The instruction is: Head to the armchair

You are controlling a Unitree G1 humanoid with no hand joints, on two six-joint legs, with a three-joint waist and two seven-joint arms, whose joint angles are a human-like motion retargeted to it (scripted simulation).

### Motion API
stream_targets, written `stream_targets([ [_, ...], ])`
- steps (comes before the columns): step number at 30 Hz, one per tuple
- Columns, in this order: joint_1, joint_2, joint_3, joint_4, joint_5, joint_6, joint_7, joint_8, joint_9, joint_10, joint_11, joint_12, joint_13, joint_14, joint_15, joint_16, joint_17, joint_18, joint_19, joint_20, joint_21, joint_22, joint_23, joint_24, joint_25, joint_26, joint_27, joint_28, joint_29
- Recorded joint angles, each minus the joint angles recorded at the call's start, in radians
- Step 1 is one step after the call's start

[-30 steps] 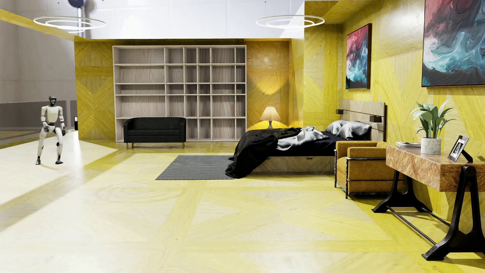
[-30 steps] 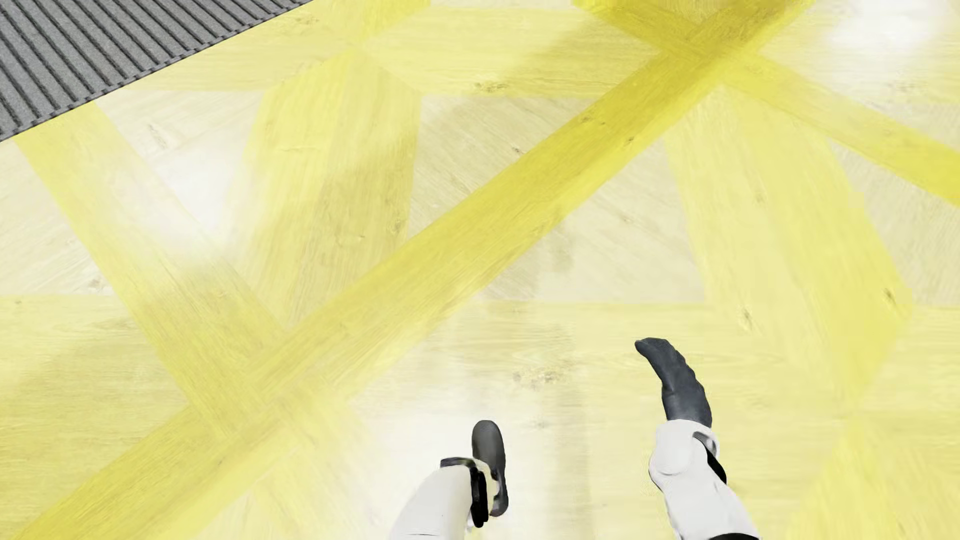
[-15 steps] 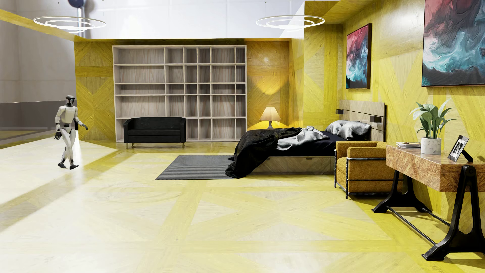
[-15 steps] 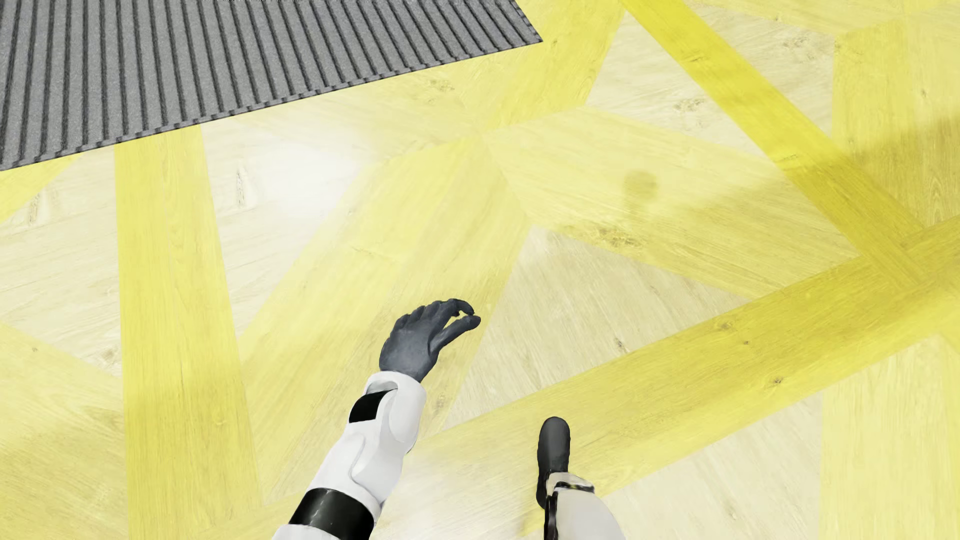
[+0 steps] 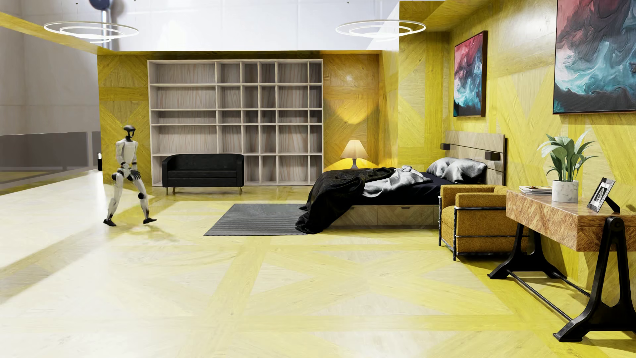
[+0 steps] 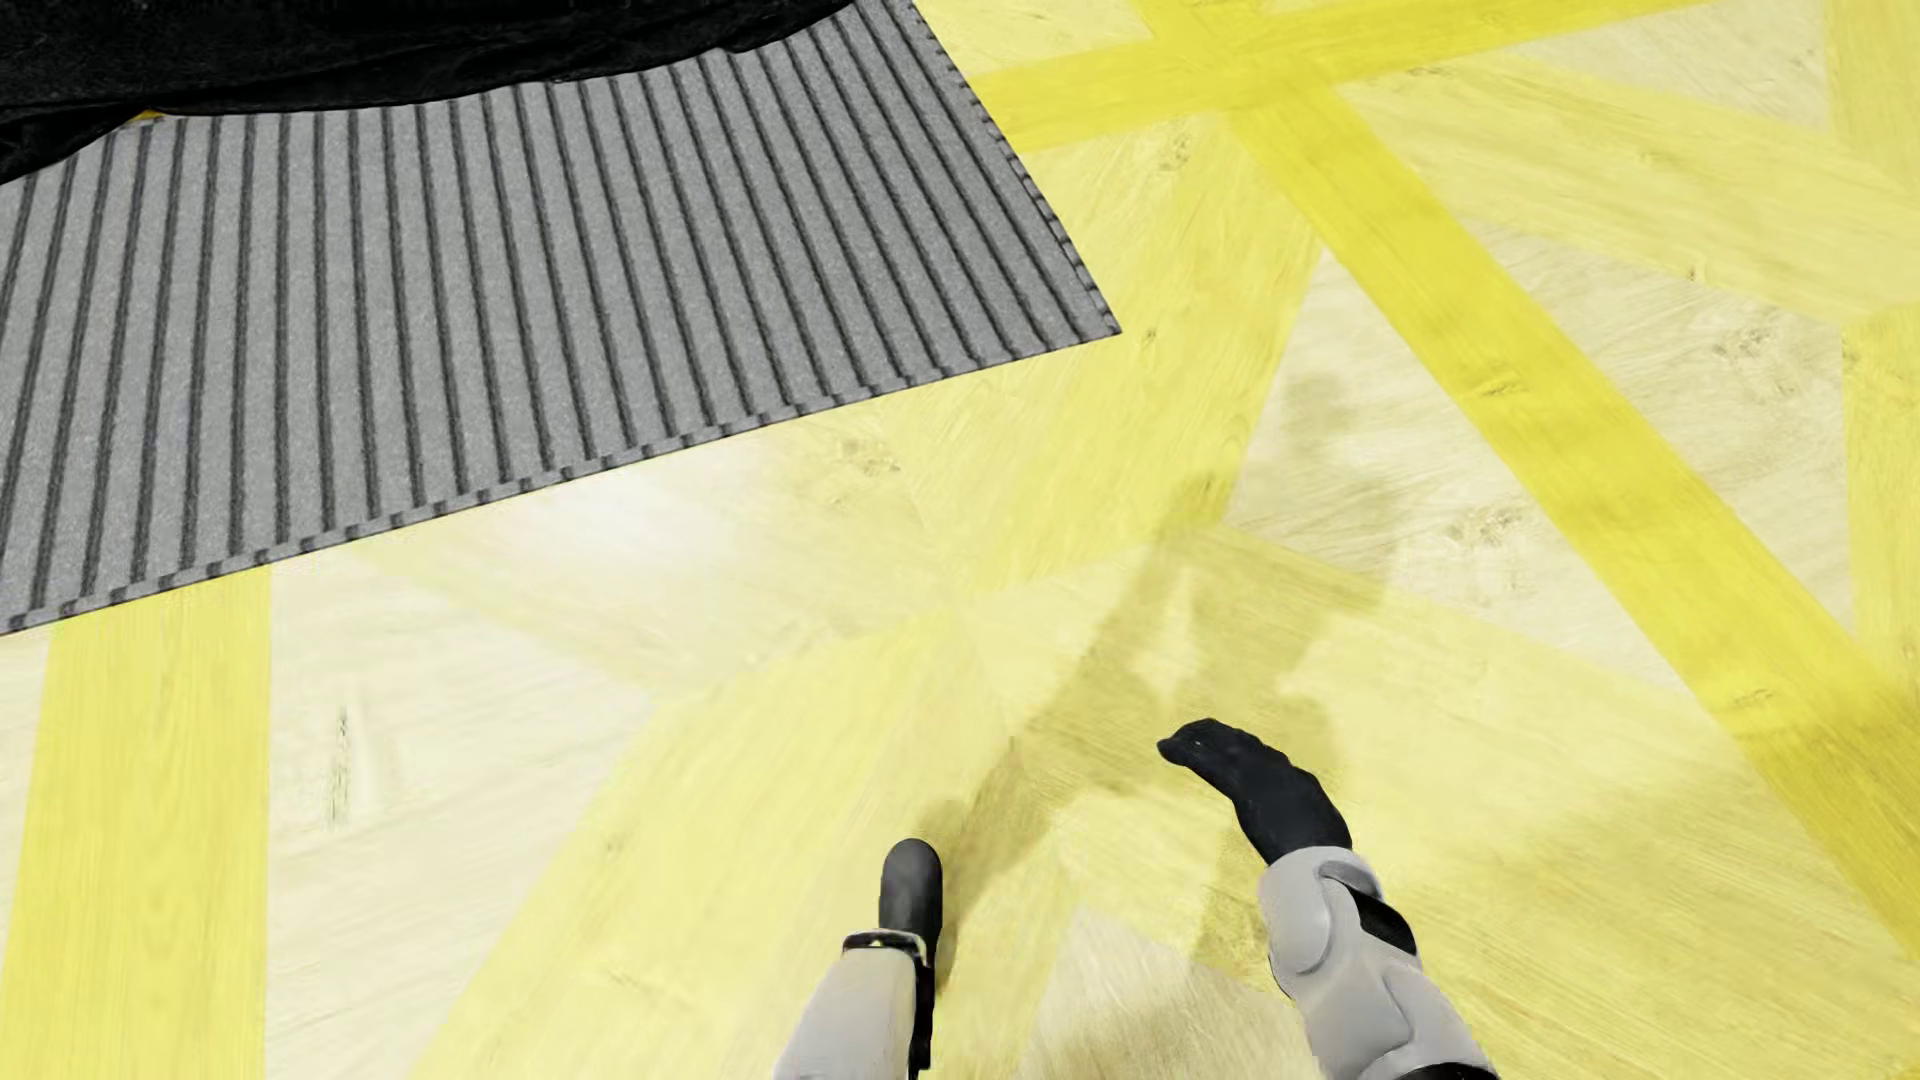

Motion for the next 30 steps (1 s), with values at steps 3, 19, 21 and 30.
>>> stream_targets([
  [3,-0.018,0.192,0.062,0.027,-0.038,-0.031,0.044,0.095,-0.003,-0.086,0.036,0.120,-0.044,0.079,0.138,-0.022,-0.043,0.021,0.022,0.129,0.025,-0.010,-0.127,-0.019,0.073,0.108,0.011,0.136,-0.090],
  [19,1.002,-0.868,-0.092,-0.128,-0.270,-0.137,-0.034,0.026,-0.016,0.131,0.240,-0.455,0.538,0.206,0.375,-0.093,0.040,-0.054,0.043,0.031,-0.027,-0.619,0.238,-0.050,0.023,-0.229,0.203,0.274,0.255],
  [21,0.822,-0.805,-0.101,-0.066,-0.208,-0.085,-0.037,-0.028,-0.009,0.572,0.456,-0.348,0.469,0.405,0.221,-0.073,0.056,-0.152,-0.015,0.053,-0.023,-0.577,0.315,-0.104,-0.032,-0.157,0.217,0.254,0.339],
  [30,0.028,0.113,0.024,-0.038,-0.009,-0.012,-0.053,0.000,-0.022,-0.132,-0.012,0.033,0.056,0.001,0.010,-0.002,-0.046,-0.005,-0.017,-0.053,-0.024,-0.021,-0.063,-0.019,0.000,0.082,0.012,-0.003,0.078],
])
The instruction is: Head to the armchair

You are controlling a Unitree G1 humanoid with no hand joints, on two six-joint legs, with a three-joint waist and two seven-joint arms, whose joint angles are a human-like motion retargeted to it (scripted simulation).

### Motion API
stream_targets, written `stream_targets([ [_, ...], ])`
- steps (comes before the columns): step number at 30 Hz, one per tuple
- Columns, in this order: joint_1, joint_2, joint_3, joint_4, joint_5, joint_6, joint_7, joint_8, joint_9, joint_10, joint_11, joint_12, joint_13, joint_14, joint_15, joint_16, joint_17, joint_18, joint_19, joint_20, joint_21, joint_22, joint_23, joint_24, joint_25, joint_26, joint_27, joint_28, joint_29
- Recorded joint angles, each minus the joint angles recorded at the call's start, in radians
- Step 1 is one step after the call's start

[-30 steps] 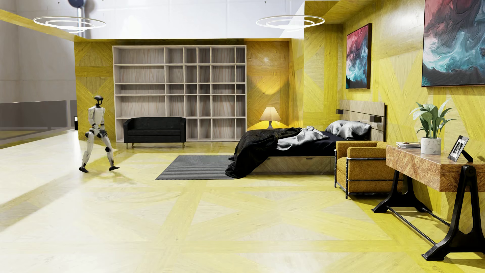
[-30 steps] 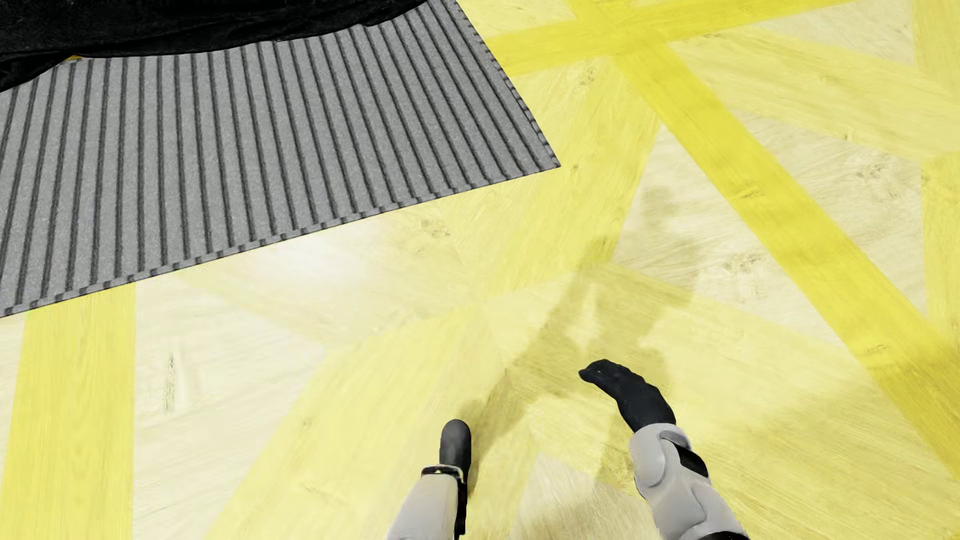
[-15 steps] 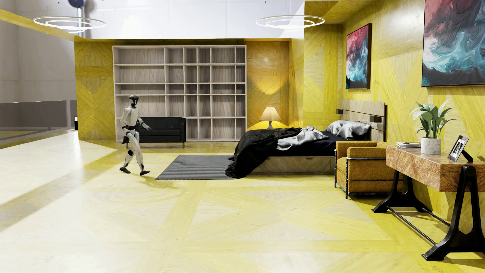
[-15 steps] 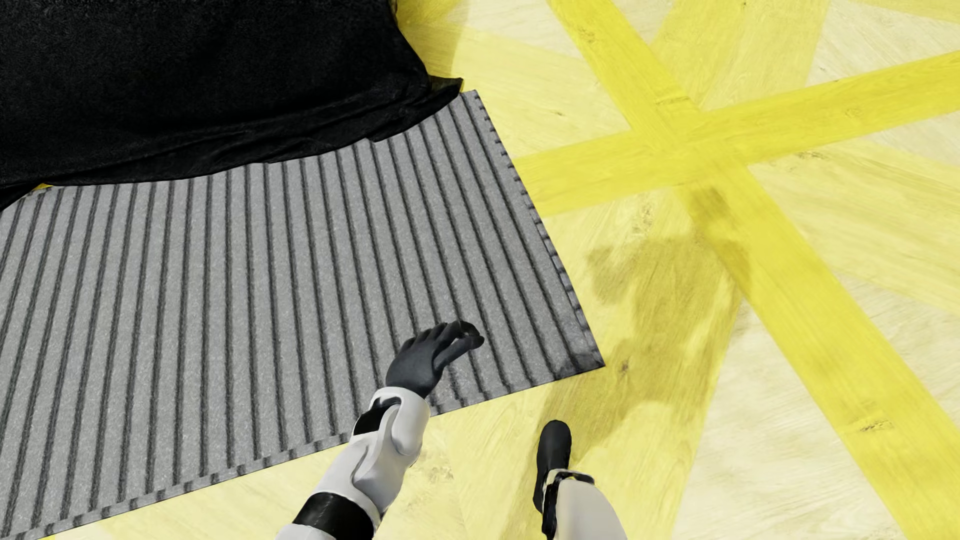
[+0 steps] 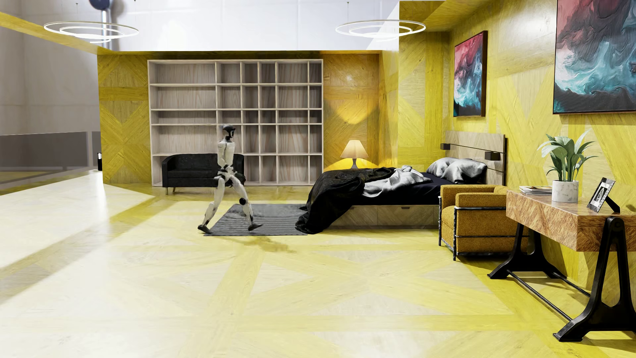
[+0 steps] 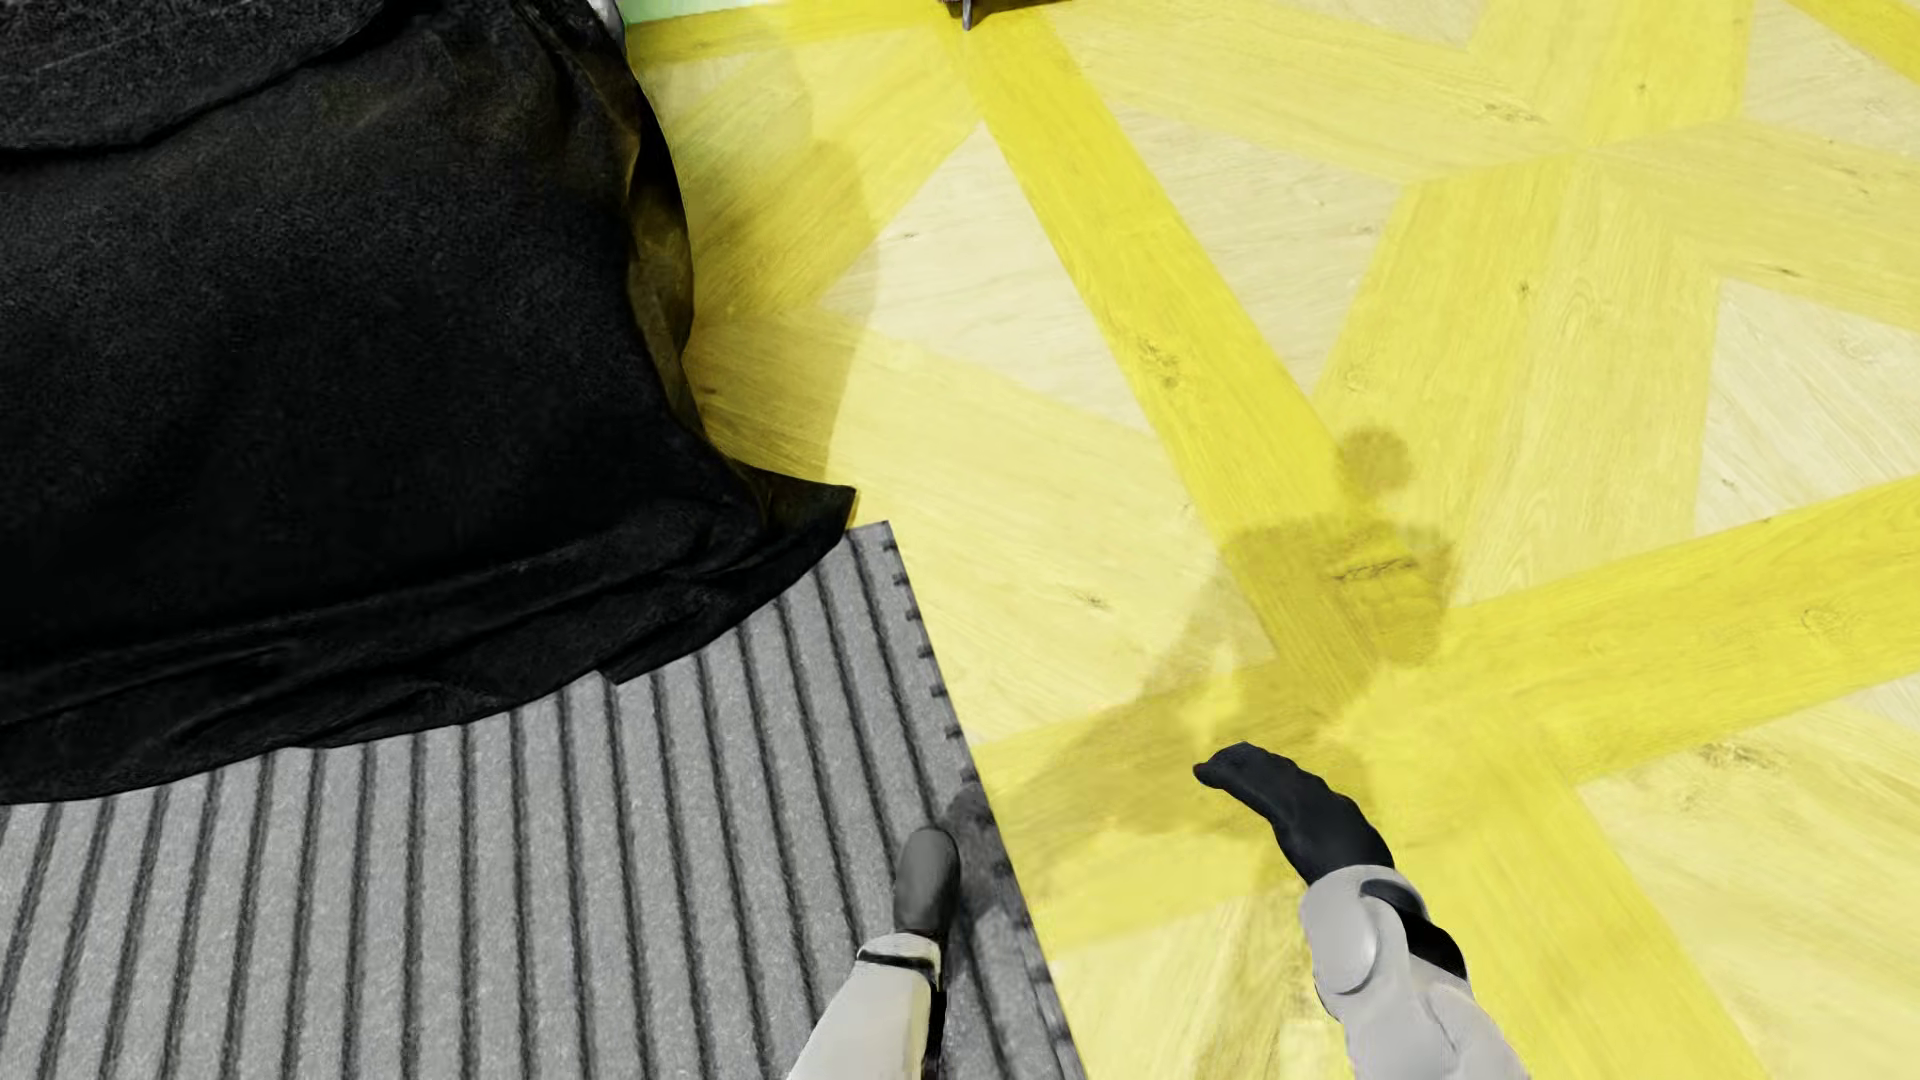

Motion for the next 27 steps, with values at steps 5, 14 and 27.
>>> stream_targets([
  [5,0.027,-0.003,0.083,-0.084,-0.185,-0.113,0.165,0.137,0.029,0.382,0.587,0.022,0.113,0.087,0.578,-0.053,-0.051,0.043,0.153,0.157,-0.011,0.105,-0.151,0.007,0.086,-0.022,0.102,0.006,-0.066],
  [14,0.843,-0.990,-0.028,-0.240,-0.319,-0.187,0.090,0.088,0.025,0.011,0.265,-0.485,0.385,-0.184,0.173,-0.187,0.000,0.064,0.079,0.174,0.154,-0.449,0.302,0.053,-0.002,-0.349,0.149,0.255,0.204],
  [27,0.031,-0.277,-0.034,0.094,0.022,0.011,0.135,-0.007,0.029,0.401,0.122,-0.213,0.002,0.000,0.057,-0.017,0.083,-0.002,-0.017,-0.040,0.033,0.049,0.106,0.110,0.016,-0.163,0.050,-0.157,-0.045],
])
